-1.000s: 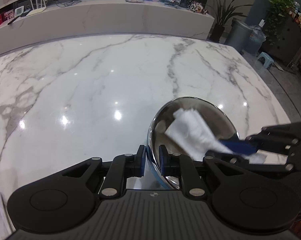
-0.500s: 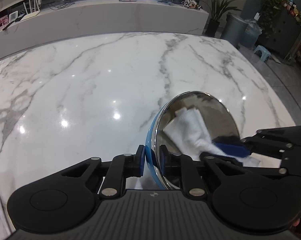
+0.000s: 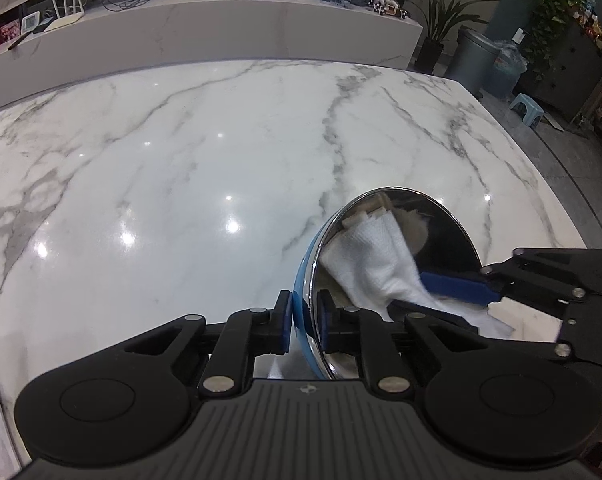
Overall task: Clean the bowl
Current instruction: 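Hold the bowl rim with the left tool while the right tool wipes the cloth inside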
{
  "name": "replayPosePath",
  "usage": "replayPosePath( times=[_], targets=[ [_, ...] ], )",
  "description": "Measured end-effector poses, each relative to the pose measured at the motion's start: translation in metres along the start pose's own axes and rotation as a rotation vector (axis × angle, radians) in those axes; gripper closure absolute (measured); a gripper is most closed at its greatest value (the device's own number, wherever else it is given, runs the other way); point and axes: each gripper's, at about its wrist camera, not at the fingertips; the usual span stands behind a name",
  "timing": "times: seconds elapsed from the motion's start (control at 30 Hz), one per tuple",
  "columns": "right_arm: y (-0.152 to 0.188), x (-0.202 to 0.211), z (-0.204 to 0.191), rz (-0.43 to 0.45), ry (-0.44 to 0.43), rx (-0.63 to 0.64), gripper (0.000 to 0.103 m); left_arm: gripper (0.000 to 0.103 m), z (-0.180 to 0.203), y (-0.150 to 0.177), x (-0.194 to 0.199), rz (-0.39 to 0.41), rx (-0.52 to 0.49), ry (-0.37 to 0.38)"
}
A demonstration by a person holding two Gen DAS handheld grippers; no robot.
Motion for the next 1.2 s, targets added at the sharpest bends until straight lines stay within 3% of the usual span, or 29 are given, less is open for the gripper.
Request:
replayPosePath(
  times=[0.23,0.67,0.8,1.07,1.2],
  targets=[
    [-0.007,-0.010,0.000,-0.072,-0.018,0.015,0.087,0.091,-0.003,-0.003,-0.002,-0.013,0.013,0.007],
    [-0.036,-0.029,-0.001,-0.237,-0.079,0.111,0.088,0.091,-0.010,-0.004,-0.013,-0.049,0.034,-0.026],
    [-0.045,-0.029,0.003,-0.266,-0.154,0.113,0.087,0.092,-0.011,-0.003,-0.013,-0.053,0.030,-0.028],
    [-0.046,-0.045,-0.002,-0.343,-0.179,0.142,0.087,0.092,-0.013,-0.002,-0.015,-0.060,0.033,-0.025],
    [-0.047,-0.046,-0.005,-0.360,-0.263,0.119,0.088,0.092,-0.011,0.000,-0.016,-0.063,0.021,-0.035]
  ],
)
Point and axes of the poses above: each gripper's, at about its wrist camera, not at the fingertips, and x roughly against the way its jaws point, z to its right, y to its underside, and after that the axes turned 13 degrees about x, right-handed
